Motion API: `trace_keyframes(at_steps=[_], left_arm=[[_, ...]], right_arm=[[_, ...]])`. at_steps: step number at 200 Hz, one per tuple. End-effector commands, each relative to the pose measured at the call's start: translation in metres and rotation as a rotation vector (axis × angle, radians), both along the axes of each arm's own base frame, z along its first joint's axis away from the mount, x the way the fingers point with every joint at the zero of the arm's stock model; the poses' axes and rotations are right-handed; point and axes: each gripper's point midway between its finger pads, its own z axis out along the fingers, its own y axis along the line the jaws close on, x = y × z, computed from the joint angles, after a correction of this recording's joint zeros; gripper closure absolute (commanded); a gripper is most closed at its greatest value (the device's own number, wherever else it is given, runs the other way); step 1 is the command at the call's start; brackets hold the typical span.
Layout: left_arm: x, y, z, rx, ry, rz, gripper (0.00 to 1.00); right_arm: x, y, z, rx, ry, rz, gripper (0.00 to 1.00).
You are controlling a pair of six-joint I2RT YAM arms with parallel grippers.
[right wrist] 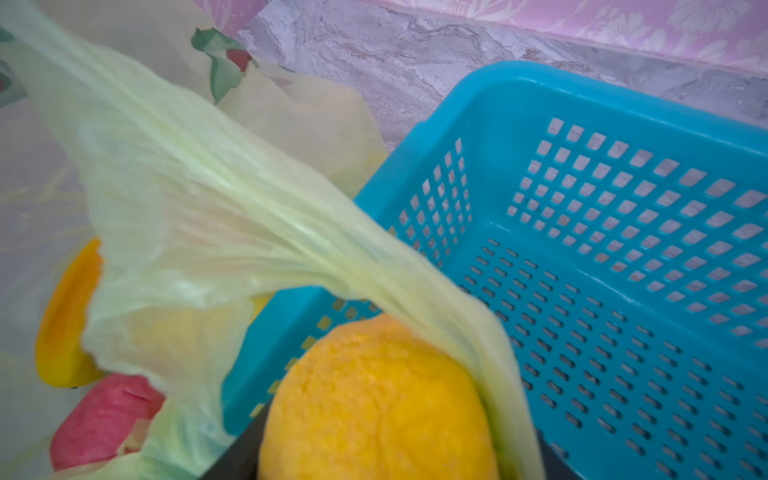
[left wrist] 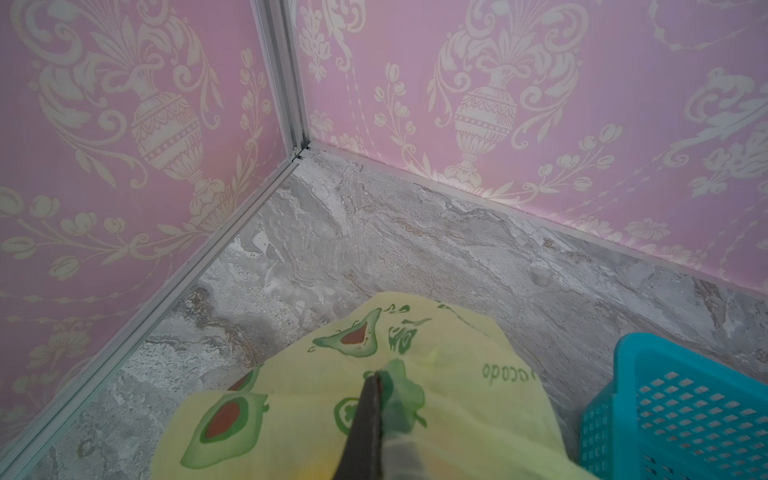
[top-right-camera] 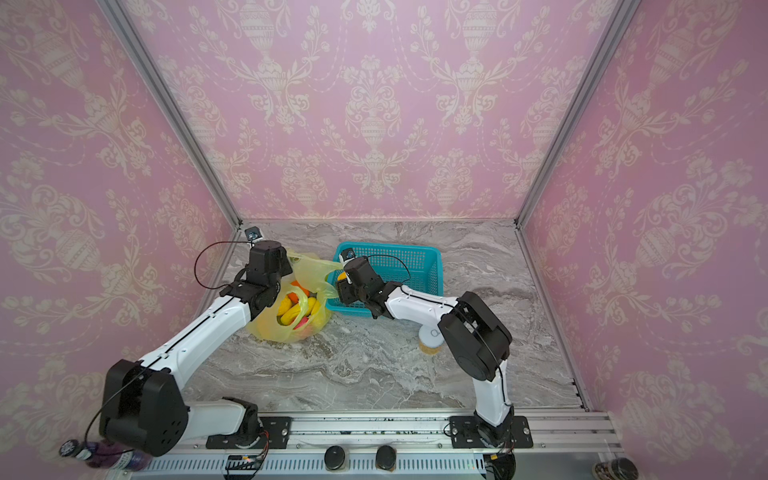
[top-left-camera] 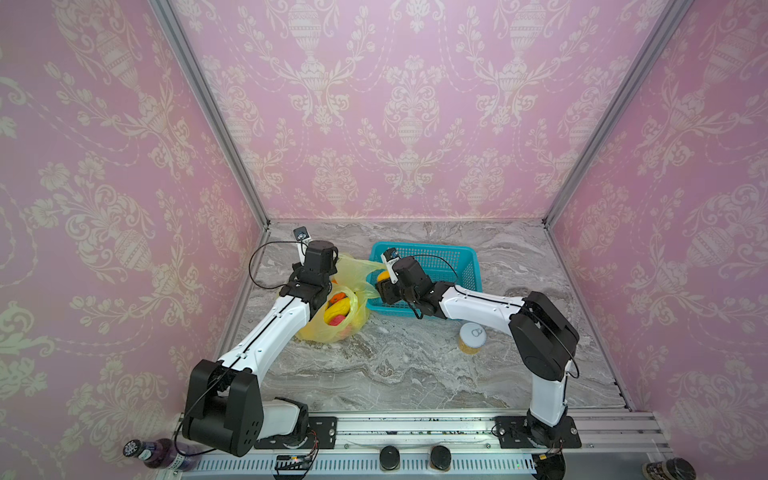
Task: Untie the knot of the plastic bag and take out the fruit
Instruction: 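Carry the mango with the right gripper over the teal basket and release it, then move the empty right gripper back over the bag opening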
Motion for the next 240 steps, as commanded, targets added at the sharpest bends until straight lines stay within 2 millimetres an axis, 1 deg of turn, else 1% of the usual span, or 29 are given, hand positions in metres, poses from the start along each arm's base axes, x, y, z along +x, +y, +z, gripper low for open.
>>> trace_keyframes(at_steps=[1,16,38,57,76,90,108,126,153,174,184,189,201,209,221,240], left_arm=[[0.005,-0.002,0.013,0.031,-0.028,-0.006,1.00],[0.005,-0.001,0.013,0.040,-0.025,-0.005,1.00],[0.002,0.001,0.015,0.049,-0.027,0.004,1.00],[0.000,0.002,0.016,0.052,-0.030,0.005,1.00],[-0.002,0.004,0.018,0.057,-0.035,0.014,1.00],[-0.005,0.006,0.020,0.060,-0.037,0.020,1.00],[-0.008,0.007,0.022,0.062,-0.038,0.021,1.00],[-0.010,0.008,0.024,0.061,-0.041,0.023,1.00],[-0.013,0.008,0.027,0.060,-0.047,0.022,1.00],[-0.014,0.009,0.037,0.056,-0.055,0.021,1.00],[-0.013,0.010,0.044,0.058,-0.057,0.028,1.00],[-0.012,0.010,0.049,0.063,-0.056,0.034,1.00],[-0.010,0.016,0.060,0.085,-0.052,0.070,1.00],[-0.006,0.019,0.071,0.106,-0.054,0.094,1.00],[-0.001,0.027,0.087,0.141,-0.045,0.142,1.00],[0.008,0.033,0.112,0.166,-0.032,0.179,1.00]], right_arm=[[0.007,-0.007,-0.010,-0.053,0.039,-0.060,0.30],[0.010,-0.008,-0.010,-0.062,0.045,-0.074,0.25],[0.009,-0.010,-0.003,-0.061,0.032,-0.083,0.20],[0.004,-0.012,0.013,-0.050,0.006,-0.066,0.14],[-0.006,-0.012,0.035,-0.048,-0.040,-0.038,0.09],[-0.017,-0.010,0.051,-0.029,-0.068,-0.005,0.00],[-0.027,-0.011,0.068,0.002,-0.095,0.016,0.00],[-0.031,-0.016,0.075,0.012,-0.100,0.012,0.00],[-0.041,-0.023,0.085,0.027,-0.116,0.008,0.07],[-0.059,-0.016,0.095,0.060,-0.133,0.065,0.14],[-0.063,-0.014,0.096,0.056,-0.138,0.071,0.15],[-0.063,-0.013,0.095,0.050,-0.136,0.071,0.13],[-0.058,-0.012,0.092,0.023,-0.126,0.050,0.10],[-0.053,-0.010,0.093,0.008,-0.123,0.038,0.10],[-0.046,-0.001,0.096,0.002,-0.120,0.047,0.20],[-0.035,0.017,0.105,0.018,-0.132,0.069,0.43]])
